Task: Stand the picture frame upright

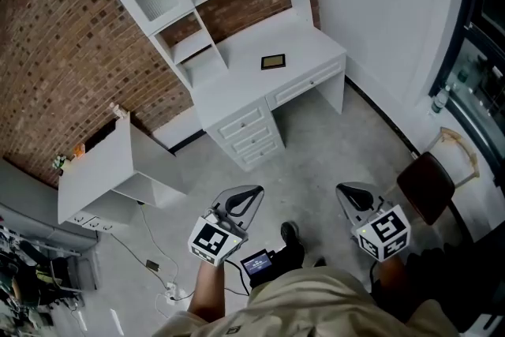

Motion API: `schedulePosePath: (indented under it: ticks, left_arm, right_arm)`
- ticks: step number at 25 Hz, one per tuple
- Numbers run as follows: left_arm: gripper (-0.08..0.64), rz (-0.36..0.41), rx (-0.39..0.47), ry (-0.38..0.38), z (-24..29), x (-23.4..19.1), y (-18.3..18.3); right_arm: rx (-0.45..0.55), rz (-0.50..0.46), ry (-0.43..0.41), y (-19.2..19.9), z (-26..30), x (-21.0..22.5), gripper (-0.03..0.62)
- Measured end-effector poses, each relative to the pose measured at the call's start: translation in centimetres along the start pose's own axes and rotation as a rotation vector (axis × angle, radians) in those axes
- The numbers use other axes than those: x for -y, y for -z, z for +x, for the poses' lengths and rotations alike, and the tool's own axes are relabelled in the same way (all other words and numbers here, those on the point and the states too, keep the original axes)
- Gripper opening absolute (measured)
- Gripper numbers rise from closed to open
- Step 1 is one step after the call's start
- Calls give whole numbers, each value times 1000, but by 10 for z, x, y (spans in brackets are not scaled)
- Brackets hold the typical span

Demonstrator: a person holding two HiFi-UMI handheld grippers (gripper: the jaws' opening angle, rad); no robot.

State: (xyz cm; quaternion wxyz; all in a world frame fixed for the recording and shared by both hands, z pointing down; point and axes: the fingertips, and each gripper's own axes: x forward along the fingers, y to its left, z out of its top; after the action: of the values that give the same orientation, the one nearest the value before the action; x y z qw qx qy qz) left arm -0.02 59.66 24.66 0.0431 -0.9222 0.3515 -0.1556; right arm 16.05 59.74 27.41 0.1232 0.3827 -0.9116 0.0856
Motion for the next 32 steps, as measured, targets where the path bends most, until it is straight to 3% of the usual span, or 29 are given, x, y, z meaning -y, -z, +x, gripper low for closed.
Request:
schedulePosePath:
  ticks: [8, 22, 32]
  left_arm:
    - [6, -29, 11, 56, 57, -50, 20]
    - [7, -56, 102, 65, 125, -236, 29]
    - [6, -95, 119, 80, 154, -309, 47]
  right_arm:
    - [-28, 2, 49, -4, 44, 45, 3]
    - [-68, -64, 98, -79, 204, 112, 3]
    - [-95, -80, 105, -105, 277, 139, 3]
